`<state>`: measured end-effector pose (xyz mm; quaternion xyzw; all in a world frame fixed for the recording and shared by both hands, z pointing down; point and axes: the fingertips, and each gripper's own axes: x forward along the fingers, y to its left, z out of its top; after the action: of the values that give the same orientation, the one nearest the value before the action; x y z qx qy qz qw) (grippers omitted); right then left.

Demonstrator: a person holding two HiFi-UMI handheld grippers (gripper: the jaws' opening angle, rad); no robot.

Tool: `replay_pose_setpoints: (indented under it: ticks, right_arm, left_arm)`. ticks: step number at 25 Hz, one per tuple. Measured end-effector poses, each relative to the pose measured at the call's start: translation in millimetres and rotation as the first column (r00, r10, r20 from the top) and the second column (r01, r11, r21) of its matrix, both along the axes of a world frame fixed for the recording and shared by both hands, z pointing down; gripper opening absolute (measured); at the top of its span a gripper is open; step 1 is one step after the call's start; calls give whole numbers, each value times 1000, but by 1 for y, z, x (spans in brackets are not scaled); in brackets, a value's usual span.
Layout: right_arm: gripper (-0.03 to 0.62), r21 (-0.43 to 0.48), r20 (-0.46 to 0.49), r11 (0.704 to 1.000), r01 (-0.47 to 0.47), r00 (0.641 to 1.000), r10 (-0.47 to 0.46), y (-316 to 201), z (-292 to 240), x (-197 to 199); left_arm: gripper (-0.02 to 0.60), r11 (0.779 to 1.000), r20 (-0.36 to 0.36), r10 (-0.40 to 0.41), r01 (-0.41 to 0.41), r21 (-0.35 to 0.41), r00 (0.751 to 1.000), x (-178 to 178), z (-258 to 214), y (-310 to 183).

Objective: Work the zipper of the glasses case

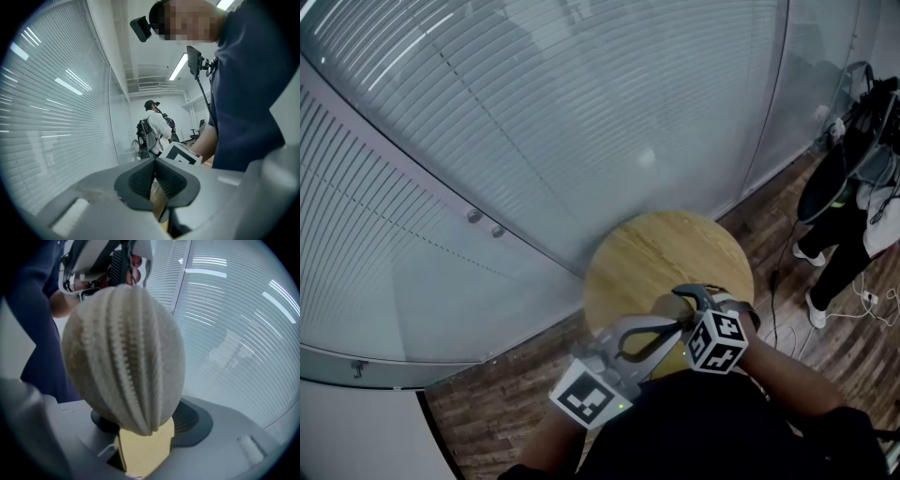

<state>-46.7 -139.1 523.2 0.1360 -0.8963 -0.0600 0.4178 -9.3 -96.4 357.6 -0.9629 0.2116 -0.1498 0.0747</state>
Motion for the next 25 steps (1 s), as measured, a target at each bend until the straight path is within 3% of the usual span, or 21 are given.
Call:
replay_pose_setpoints:
  ticks: [10,16,25]
  right_arm:
    - [275,25,17,999,21,1000,-21,-1,-12,-10]
    - [275,82,2,997,9,1000,-9,-8,-14,-10]
    - [275,79,34,997,6,999,-9,-8,-21,-19]
  left_arm:
    - [11,1000,-23,7,-7,-19,1000,12,-7,2]
    - [11,1000,3,-2,3,-25,1000,17,-6,4]
    - [8,1000,12,1,-1,5,1000,26,-12,6]
